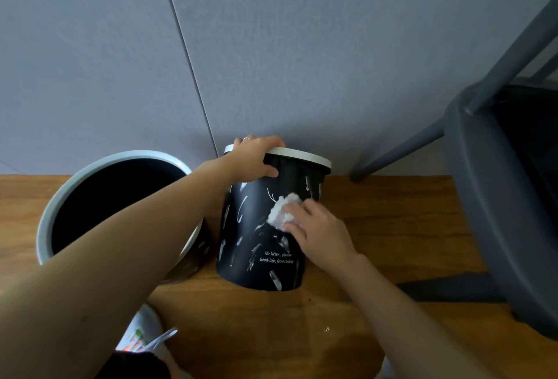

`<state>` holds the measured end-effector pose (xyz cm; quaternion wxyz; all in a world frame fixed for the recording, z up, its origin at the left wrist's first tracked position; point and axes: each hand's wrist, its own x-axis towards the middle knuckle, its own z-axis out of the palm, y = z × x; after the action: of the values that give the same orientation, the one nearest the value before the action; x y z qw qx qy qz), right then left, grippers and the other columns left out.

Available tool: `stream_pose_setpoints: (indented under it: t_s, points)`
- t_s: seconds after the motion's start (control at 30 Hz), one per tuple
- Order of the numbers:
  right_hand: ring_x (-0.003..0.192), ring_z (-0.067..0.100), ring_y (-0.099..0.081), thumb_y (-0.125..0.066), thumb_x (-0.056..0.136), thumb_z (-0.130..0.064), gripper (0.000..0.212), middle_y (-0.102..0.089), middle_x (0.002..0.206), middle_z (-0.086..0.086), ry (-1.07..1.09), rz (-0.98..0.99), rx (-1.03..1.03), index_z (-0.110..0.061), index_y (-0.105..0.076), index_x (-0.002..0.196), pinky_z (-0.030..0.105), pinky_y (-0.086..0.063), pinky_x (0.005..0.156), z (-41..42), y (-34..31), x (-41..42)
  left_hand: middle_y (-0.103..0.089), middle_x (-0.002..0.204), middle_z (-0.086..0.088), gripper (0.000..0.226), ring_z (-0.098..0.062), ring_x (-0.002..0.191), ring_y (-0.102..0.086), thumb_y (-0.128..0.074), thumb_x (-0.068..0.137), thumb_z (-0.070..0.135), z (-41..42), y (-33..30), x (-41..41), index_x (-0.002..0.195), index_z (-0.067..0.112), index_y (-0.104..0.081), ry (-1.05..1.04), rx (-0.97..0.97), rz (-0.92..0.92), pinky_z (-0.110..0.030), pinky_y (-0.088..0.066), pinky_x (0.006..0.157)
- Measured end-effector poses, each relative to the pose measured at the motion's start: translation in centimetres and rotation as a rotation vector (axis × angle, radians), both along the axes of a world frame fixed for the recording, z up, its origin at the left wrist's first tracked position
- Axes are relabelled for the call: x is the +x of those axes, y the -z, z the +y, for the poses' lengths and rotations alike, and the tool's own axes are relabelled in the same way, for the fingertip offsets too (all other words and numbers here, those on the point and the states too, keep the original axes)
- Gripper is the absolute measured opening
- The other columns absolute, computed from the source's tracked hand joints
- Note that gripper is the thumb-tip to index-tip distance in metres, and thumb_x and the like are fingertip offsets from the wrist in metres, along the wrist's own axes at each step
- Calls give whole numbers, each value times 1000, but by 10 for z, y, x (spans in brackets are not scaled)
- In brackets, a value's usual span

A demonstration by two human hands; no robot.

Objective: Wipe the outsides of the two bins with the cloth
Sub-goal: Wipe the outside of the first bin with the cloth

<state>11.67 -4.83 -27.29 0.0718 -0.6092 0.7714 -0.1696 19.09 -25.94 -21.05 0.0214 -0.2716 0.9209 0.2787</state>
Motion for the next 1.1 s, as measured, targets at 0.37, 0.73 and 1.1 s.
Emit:
stream_pose_setpoints:
  t_s: [0.37,0.73,1.1]
  points:
    - [96,15,-53,-45,99,-30,25,-52,111,0,-71,48,57,-25,-53,122,21,-50,64,18,5,11,-58,96,4,36,-19,98,-46,-76,76,15,-2,-2,4,106,25,-59,-73,94,33,-37,-29,101]
    - [95,14,-55,-46,99,-34,26,-54,108,-1,-89,20,51,-25,-52,123,24,-51,63,21,-3,5,-61,110,-7,43,-30,110,-51,-75,78,12,1,0,6,116,26,-58,-70,167,63,-46,-39,102]
    - [101,19,-51,-40,100,-34,29,-50,114,2,-187,57,151,-24,-49,126,31,-50,70,27,8,25,-53,124,-6,65,-28,115,-47,-78,71,18,-5,3,5,128,16,-47,64,-82,-33,-44,-38,99]
